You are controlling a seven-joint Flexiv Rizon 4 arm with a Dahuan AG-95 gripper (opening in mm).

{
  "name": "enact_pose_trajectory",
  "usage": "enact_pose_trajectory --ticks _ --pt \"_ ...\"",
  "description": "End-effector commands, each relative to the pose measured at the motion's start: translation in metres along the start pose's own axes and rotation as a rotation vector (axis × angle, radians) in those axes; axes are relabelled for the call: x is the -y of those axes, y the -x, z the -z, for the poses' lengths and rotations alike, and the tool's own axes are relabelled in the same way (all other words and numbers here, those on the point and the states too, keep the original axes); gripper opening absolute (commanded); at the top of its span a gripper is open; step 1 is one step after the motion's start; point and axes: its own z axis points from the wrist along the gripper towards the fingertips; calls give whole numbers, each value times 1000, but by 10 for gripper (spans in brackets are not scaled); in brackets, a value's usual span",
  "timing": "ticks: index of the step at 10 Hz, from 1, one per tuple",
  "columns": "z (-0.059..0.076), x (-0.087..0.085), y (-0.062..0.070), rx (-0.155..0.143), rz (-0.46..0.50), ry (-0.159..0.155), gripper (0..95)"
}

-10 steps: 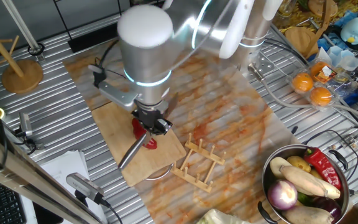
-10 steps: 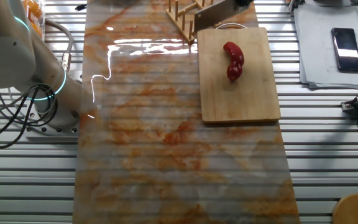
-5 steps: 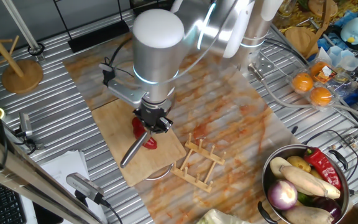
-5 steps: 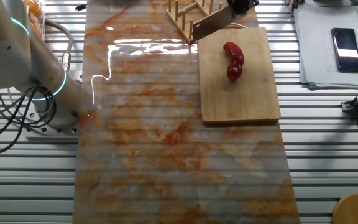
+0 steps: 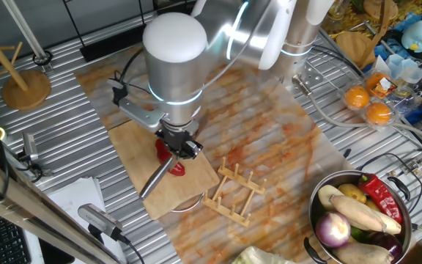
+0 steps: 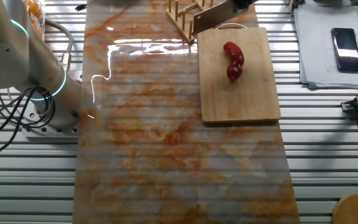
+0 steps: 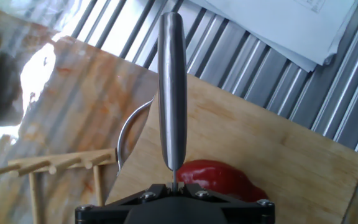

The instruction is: Chop the chili peppers

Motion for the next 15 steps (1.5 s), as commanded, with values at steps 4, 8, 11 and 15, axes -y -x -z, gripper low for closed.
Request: enact_pose_trajectory --ticks 4,8,11,15 --pt "3 -5 -4 -2 -239 4 0" --pt "-15 35 -2 28 -237 -21 0" --pt "-35 90 4 53 -210 -25 0" --pt "-50 117 14 67 -222 -31 0"
